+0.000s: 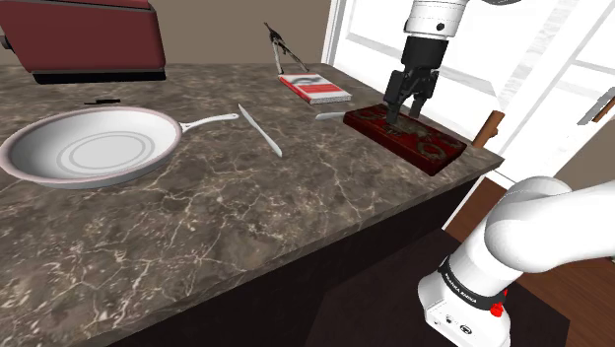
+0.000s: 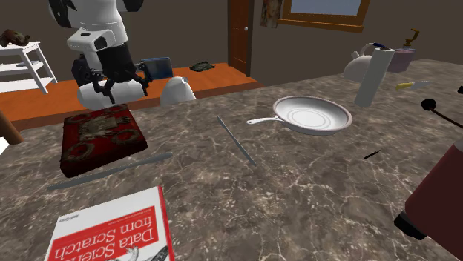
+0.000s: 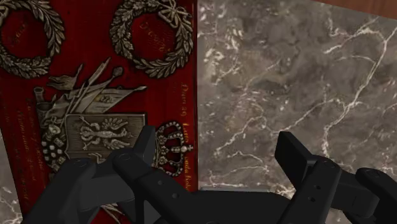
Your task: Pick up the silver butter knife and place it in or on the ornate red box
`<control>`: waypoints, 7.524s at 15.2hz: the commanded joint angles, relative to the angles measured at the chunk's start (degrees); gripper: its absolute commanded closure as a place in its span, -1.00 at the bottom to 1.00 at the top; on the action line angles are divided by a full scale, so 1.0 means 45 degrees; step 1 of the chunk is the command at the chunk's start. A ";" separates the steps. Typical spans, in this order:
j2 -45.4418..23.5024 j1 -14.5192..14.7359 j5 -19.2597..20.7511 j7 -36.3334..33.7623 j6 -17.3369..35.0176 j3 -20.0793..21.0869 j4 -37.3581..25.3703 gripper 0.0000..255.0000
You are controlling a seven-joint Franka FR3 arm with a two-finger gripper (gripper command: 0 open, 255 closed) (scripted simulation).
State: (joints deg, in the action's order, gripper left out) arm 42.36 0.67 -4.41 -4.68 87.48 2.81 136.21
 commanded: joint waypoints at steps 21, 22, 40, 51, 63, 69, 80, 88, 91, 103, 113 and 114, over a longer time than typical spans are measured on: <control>-0.8409 0.0638 0.0121 -0.5685 0.2849 0.3833 -0.6393 -1.00; -0.8915 0.0710 0.0310 -0.5994 0.2854 0.3956 -0.6898 -1.00; -1.0603 0.1058 0.1004 -0.6962 0.4028 0.4244 -0.7390 -1.00; -1.0604 0.1058 0.1004 -0.6961 0.4027 0.4245 -0.7392 1.00; -1.0544 0.1074 0.0981 -0.6992 0.1988 0.4263 -0.9375 1.00; -1.0691 0.1114 0.1036 -0.7053 0.0918 0.4286 -1.0584 1.00; -0.8953 0.0507 0.0441 -0.6017 -0.0030 0.3840 -0.9882 1.00; -0.5508 -0.0242 -0.0212 -0.3723 -0.0093 0.2428 -0.6518 1.00; -0.4415 -0.0435 -0.0191 -0.2898 -0.0276 0.1827 -0.5570 1.00; -0.0998 -0.1257 0.1003 0.0345 -0.1407 -0.0783 -0.3159 1.00; -0.0093 -0.1462 0.1433 0.0989 -0.0566 -0.1364 -0.1421 1.00; -0.0042 -0.1465 0.1437 0.0988 -0.0410 -0.1368 -0.1214 1.00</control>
State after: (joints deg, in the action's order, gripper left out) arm 41.95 -5.92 2.07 -0.18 84.85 -3.36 129.75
